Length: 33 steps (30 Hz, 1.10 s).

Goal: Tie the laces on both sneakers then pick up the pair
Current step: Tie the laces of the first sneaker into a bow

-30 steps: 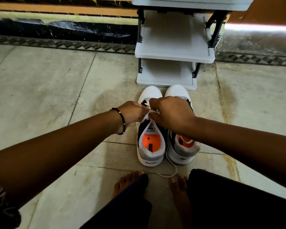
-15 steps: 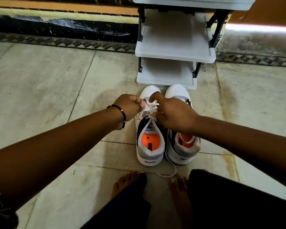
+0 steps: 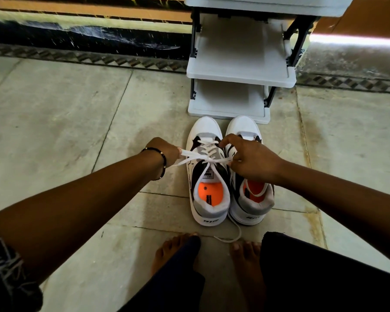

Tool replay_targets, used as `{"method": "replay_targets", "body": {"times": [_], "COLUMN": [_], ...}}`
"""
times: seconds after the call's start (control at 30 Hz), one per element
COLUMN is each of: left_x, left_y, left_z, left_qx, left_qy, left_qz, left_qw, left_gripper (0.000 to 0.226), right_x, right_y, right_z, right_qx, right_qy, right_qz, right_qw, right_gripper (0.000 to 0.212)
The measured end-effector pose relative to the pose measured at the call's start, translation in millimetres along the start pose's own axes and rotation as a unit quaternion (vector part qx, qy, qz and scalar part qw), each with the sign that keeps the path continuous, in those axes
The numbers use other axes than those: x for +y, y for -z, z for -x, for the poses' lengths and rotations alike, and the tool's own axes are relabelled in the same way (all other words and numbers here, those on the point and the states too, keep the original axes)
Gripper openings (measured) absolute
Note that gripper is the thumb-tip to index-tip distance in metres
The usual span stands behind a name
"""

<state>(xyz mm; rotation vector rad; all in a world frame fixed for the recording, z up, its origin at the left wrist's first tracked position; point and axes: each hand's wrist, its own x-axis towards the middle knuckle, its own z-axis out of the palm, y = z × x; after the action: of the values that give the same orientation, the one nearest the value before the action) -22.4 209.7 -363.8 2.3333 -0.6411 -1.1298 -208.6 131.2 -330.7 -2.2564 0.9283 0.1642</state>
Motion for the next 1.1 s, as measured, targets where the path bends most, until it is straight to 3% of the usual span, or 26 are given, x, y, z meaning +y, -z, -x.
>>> {"method": "replay_targets", "body": {"times": [0.07, 0.2, 0.47, 0.57, 0.67, 0.73, 0.77, 0.83, 0.87, 0.93, 1.0, 1.07, 1.1], "left_x": [7, 12, 7, 2, -7, -10, -11, -7, -3, 6, 9, 2, -5], "left_y": [4, 9, 4, 0, -2, -4, -7, -15, -19, -32, -44, -53, -56], "left_z": [3, 11, 9, 3, 3, 6, 10, 25, 34, 50, 64, 69, 70], "left_qx": [-0.035, -0.030, -0.061, -0.068, 0.004, 0.041, 0.049, 0.048, 0.041, 0.026, 0.009, -0.021, -0.035], "left_qy": [0.039, 0.003, 0.013, 0.021, -0.029, -0.077, -0.113, -0.214, -0.275, -0.403, -0.475, -0.479, -0.462], "left_qz": [-0.057, -0.197, -0.196, -0.104, 0.064, 0.032, -0.031, -0.148, -0.185, -0.259, -0.331, -0.393, -0.411], "left_qw": [0.997, 0.980, 0.979, 0.992, 0.997, 0.996, 0.992, 0.964, 0.943, 0.878, 0.815, 0.785, 0.785], "left_gripper": [0.032, 0.041, 0.040, 0.030, 0.015, 0.015, 0.030, 0.068, 0.076, 0.075, 0.067, 0.062, 0.060], "right_x": [2, 8, 13, 13, 17, 25, 30, 39, 43, 49, 52, 52, 51], "right_y": [-2, -6, -7, -11, -9, -5, -2, 4, 6, 8, 5, 0, -2], "right_z": [2, 7, 7, 10, 17, 24, 27, 33, 35, 38, 44, 51, 55], "right_qx": [-0.010, -0.010, -0.016, -0.013, 0.016, 0.032, 0.038, 0.058, 0.069, 0.085, 0.094, 0.087, 0.075], "right_qy": [-0.015, -0.045, -0.076, -0.078, -0.076, -0.085, -0.092, -0.099, -0.096, -0.089, -0.086, -0.083, -0.081], "right_qz": [-0.029, -0.118, -0.177, -0.188, -0.193, -0.230, -0.261, -0.288, -0.277, -0.233, -0.188, -0.143, -0.118], "right_qw": [0.999, 0.992, 0.981, 0.979, 0.978, 0.969, 0.960, 0.951, 0.954, 0.965, 0.974, 0.982, 0.987], "right_gripper": [0.044, 0.036, 0.038, 0.034, 0.026, 0.023, 0.023, 0.019, 0.016, 0.009, 0.009, 0.010, 0.008]}}
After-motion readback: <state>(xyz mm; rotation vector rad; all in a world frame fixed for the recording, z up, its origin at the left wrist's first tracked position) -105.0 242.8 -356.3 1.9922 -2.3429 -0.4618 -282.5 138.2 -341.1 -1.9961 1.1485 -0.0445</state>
